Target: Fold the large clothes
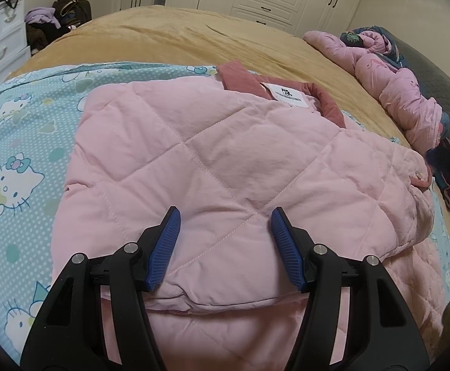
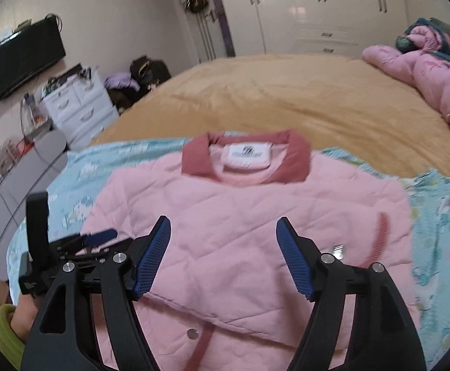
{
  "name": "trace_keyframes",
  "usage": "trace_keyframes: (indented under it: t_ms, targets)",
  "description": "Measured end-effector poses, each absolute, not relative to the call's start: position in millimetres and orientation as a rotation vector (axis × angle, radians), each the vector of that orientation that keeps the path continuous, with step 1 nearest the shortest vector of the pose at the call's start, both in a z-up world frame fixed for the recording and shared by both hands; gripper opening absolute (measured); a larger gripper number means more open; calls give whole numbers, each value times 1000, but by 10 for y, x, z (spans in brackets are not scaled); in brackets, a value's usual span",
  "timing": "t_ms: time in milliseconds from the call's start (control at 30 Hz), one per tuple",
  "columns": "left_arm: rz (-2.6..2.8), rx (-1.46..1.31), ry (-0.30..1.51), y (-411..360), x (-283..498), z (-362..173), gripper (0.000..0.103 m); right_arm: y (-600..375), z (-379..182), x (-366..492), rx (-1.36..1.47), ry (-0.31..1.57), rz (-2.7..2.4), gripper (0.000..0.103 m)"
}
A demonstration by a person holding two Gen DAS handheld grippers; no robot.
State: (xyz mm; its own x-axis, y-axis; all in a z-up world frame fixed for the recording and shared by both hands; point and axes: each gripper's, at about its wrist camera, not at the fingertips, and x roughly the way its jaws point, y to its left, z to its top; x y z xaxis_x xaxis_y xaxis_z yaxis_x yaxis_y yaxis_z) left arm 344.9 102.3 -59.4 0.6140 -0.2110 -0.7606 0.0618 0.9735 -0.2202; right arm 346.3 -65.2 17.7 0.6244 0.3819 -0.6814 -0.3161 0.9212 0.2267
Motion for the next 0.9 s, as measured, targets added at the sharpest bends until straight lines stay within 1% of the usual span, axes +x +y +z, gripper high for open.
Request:
trace_keyframes:
  t_ms: [67, 100, 133, 200, 300, 567, 633, 700, 900]
  targets:
    - [-159, -180, 897, 1027, 3445, -594, 54, -576, 40, 3515, 69, 847, 388, 71]
    - [-162, -181, 896, 1024, 3451, -594, 56, -553, -8, 3526, 64, 859, 382, 82]
    - [-169, -187, 895, 1026, 3445, -592, 58, -538, -80, 3540, 61, 870, 374, 90]
    - [-181, -191, 893, 1021, 3439, -585, 63, -491, -203, 3549, 24, 892, 357, 90]
    - [-184, -182, 893, 998, 3439, -578, 66, -433, -389, 3559, -45, 921, 331, 90]
    - [-197, -181, 895, 996, 3454, -572, 66, -440, -677, 3650, -60, 957, 350, 94]
    - [-198, -182, 896, 991, 3455, -561, 66, -444, -686, 3641, -49, 957, 350, 94]
    - [-205, -190, 896, 997, 3450, -545, 70, -463, -651, 3609, -25, 955, 345, 95]
    - [-212, -213, 894, 1032, 3433, -490, 75, -632, -445, 3430, 99, 908, 362, 95]
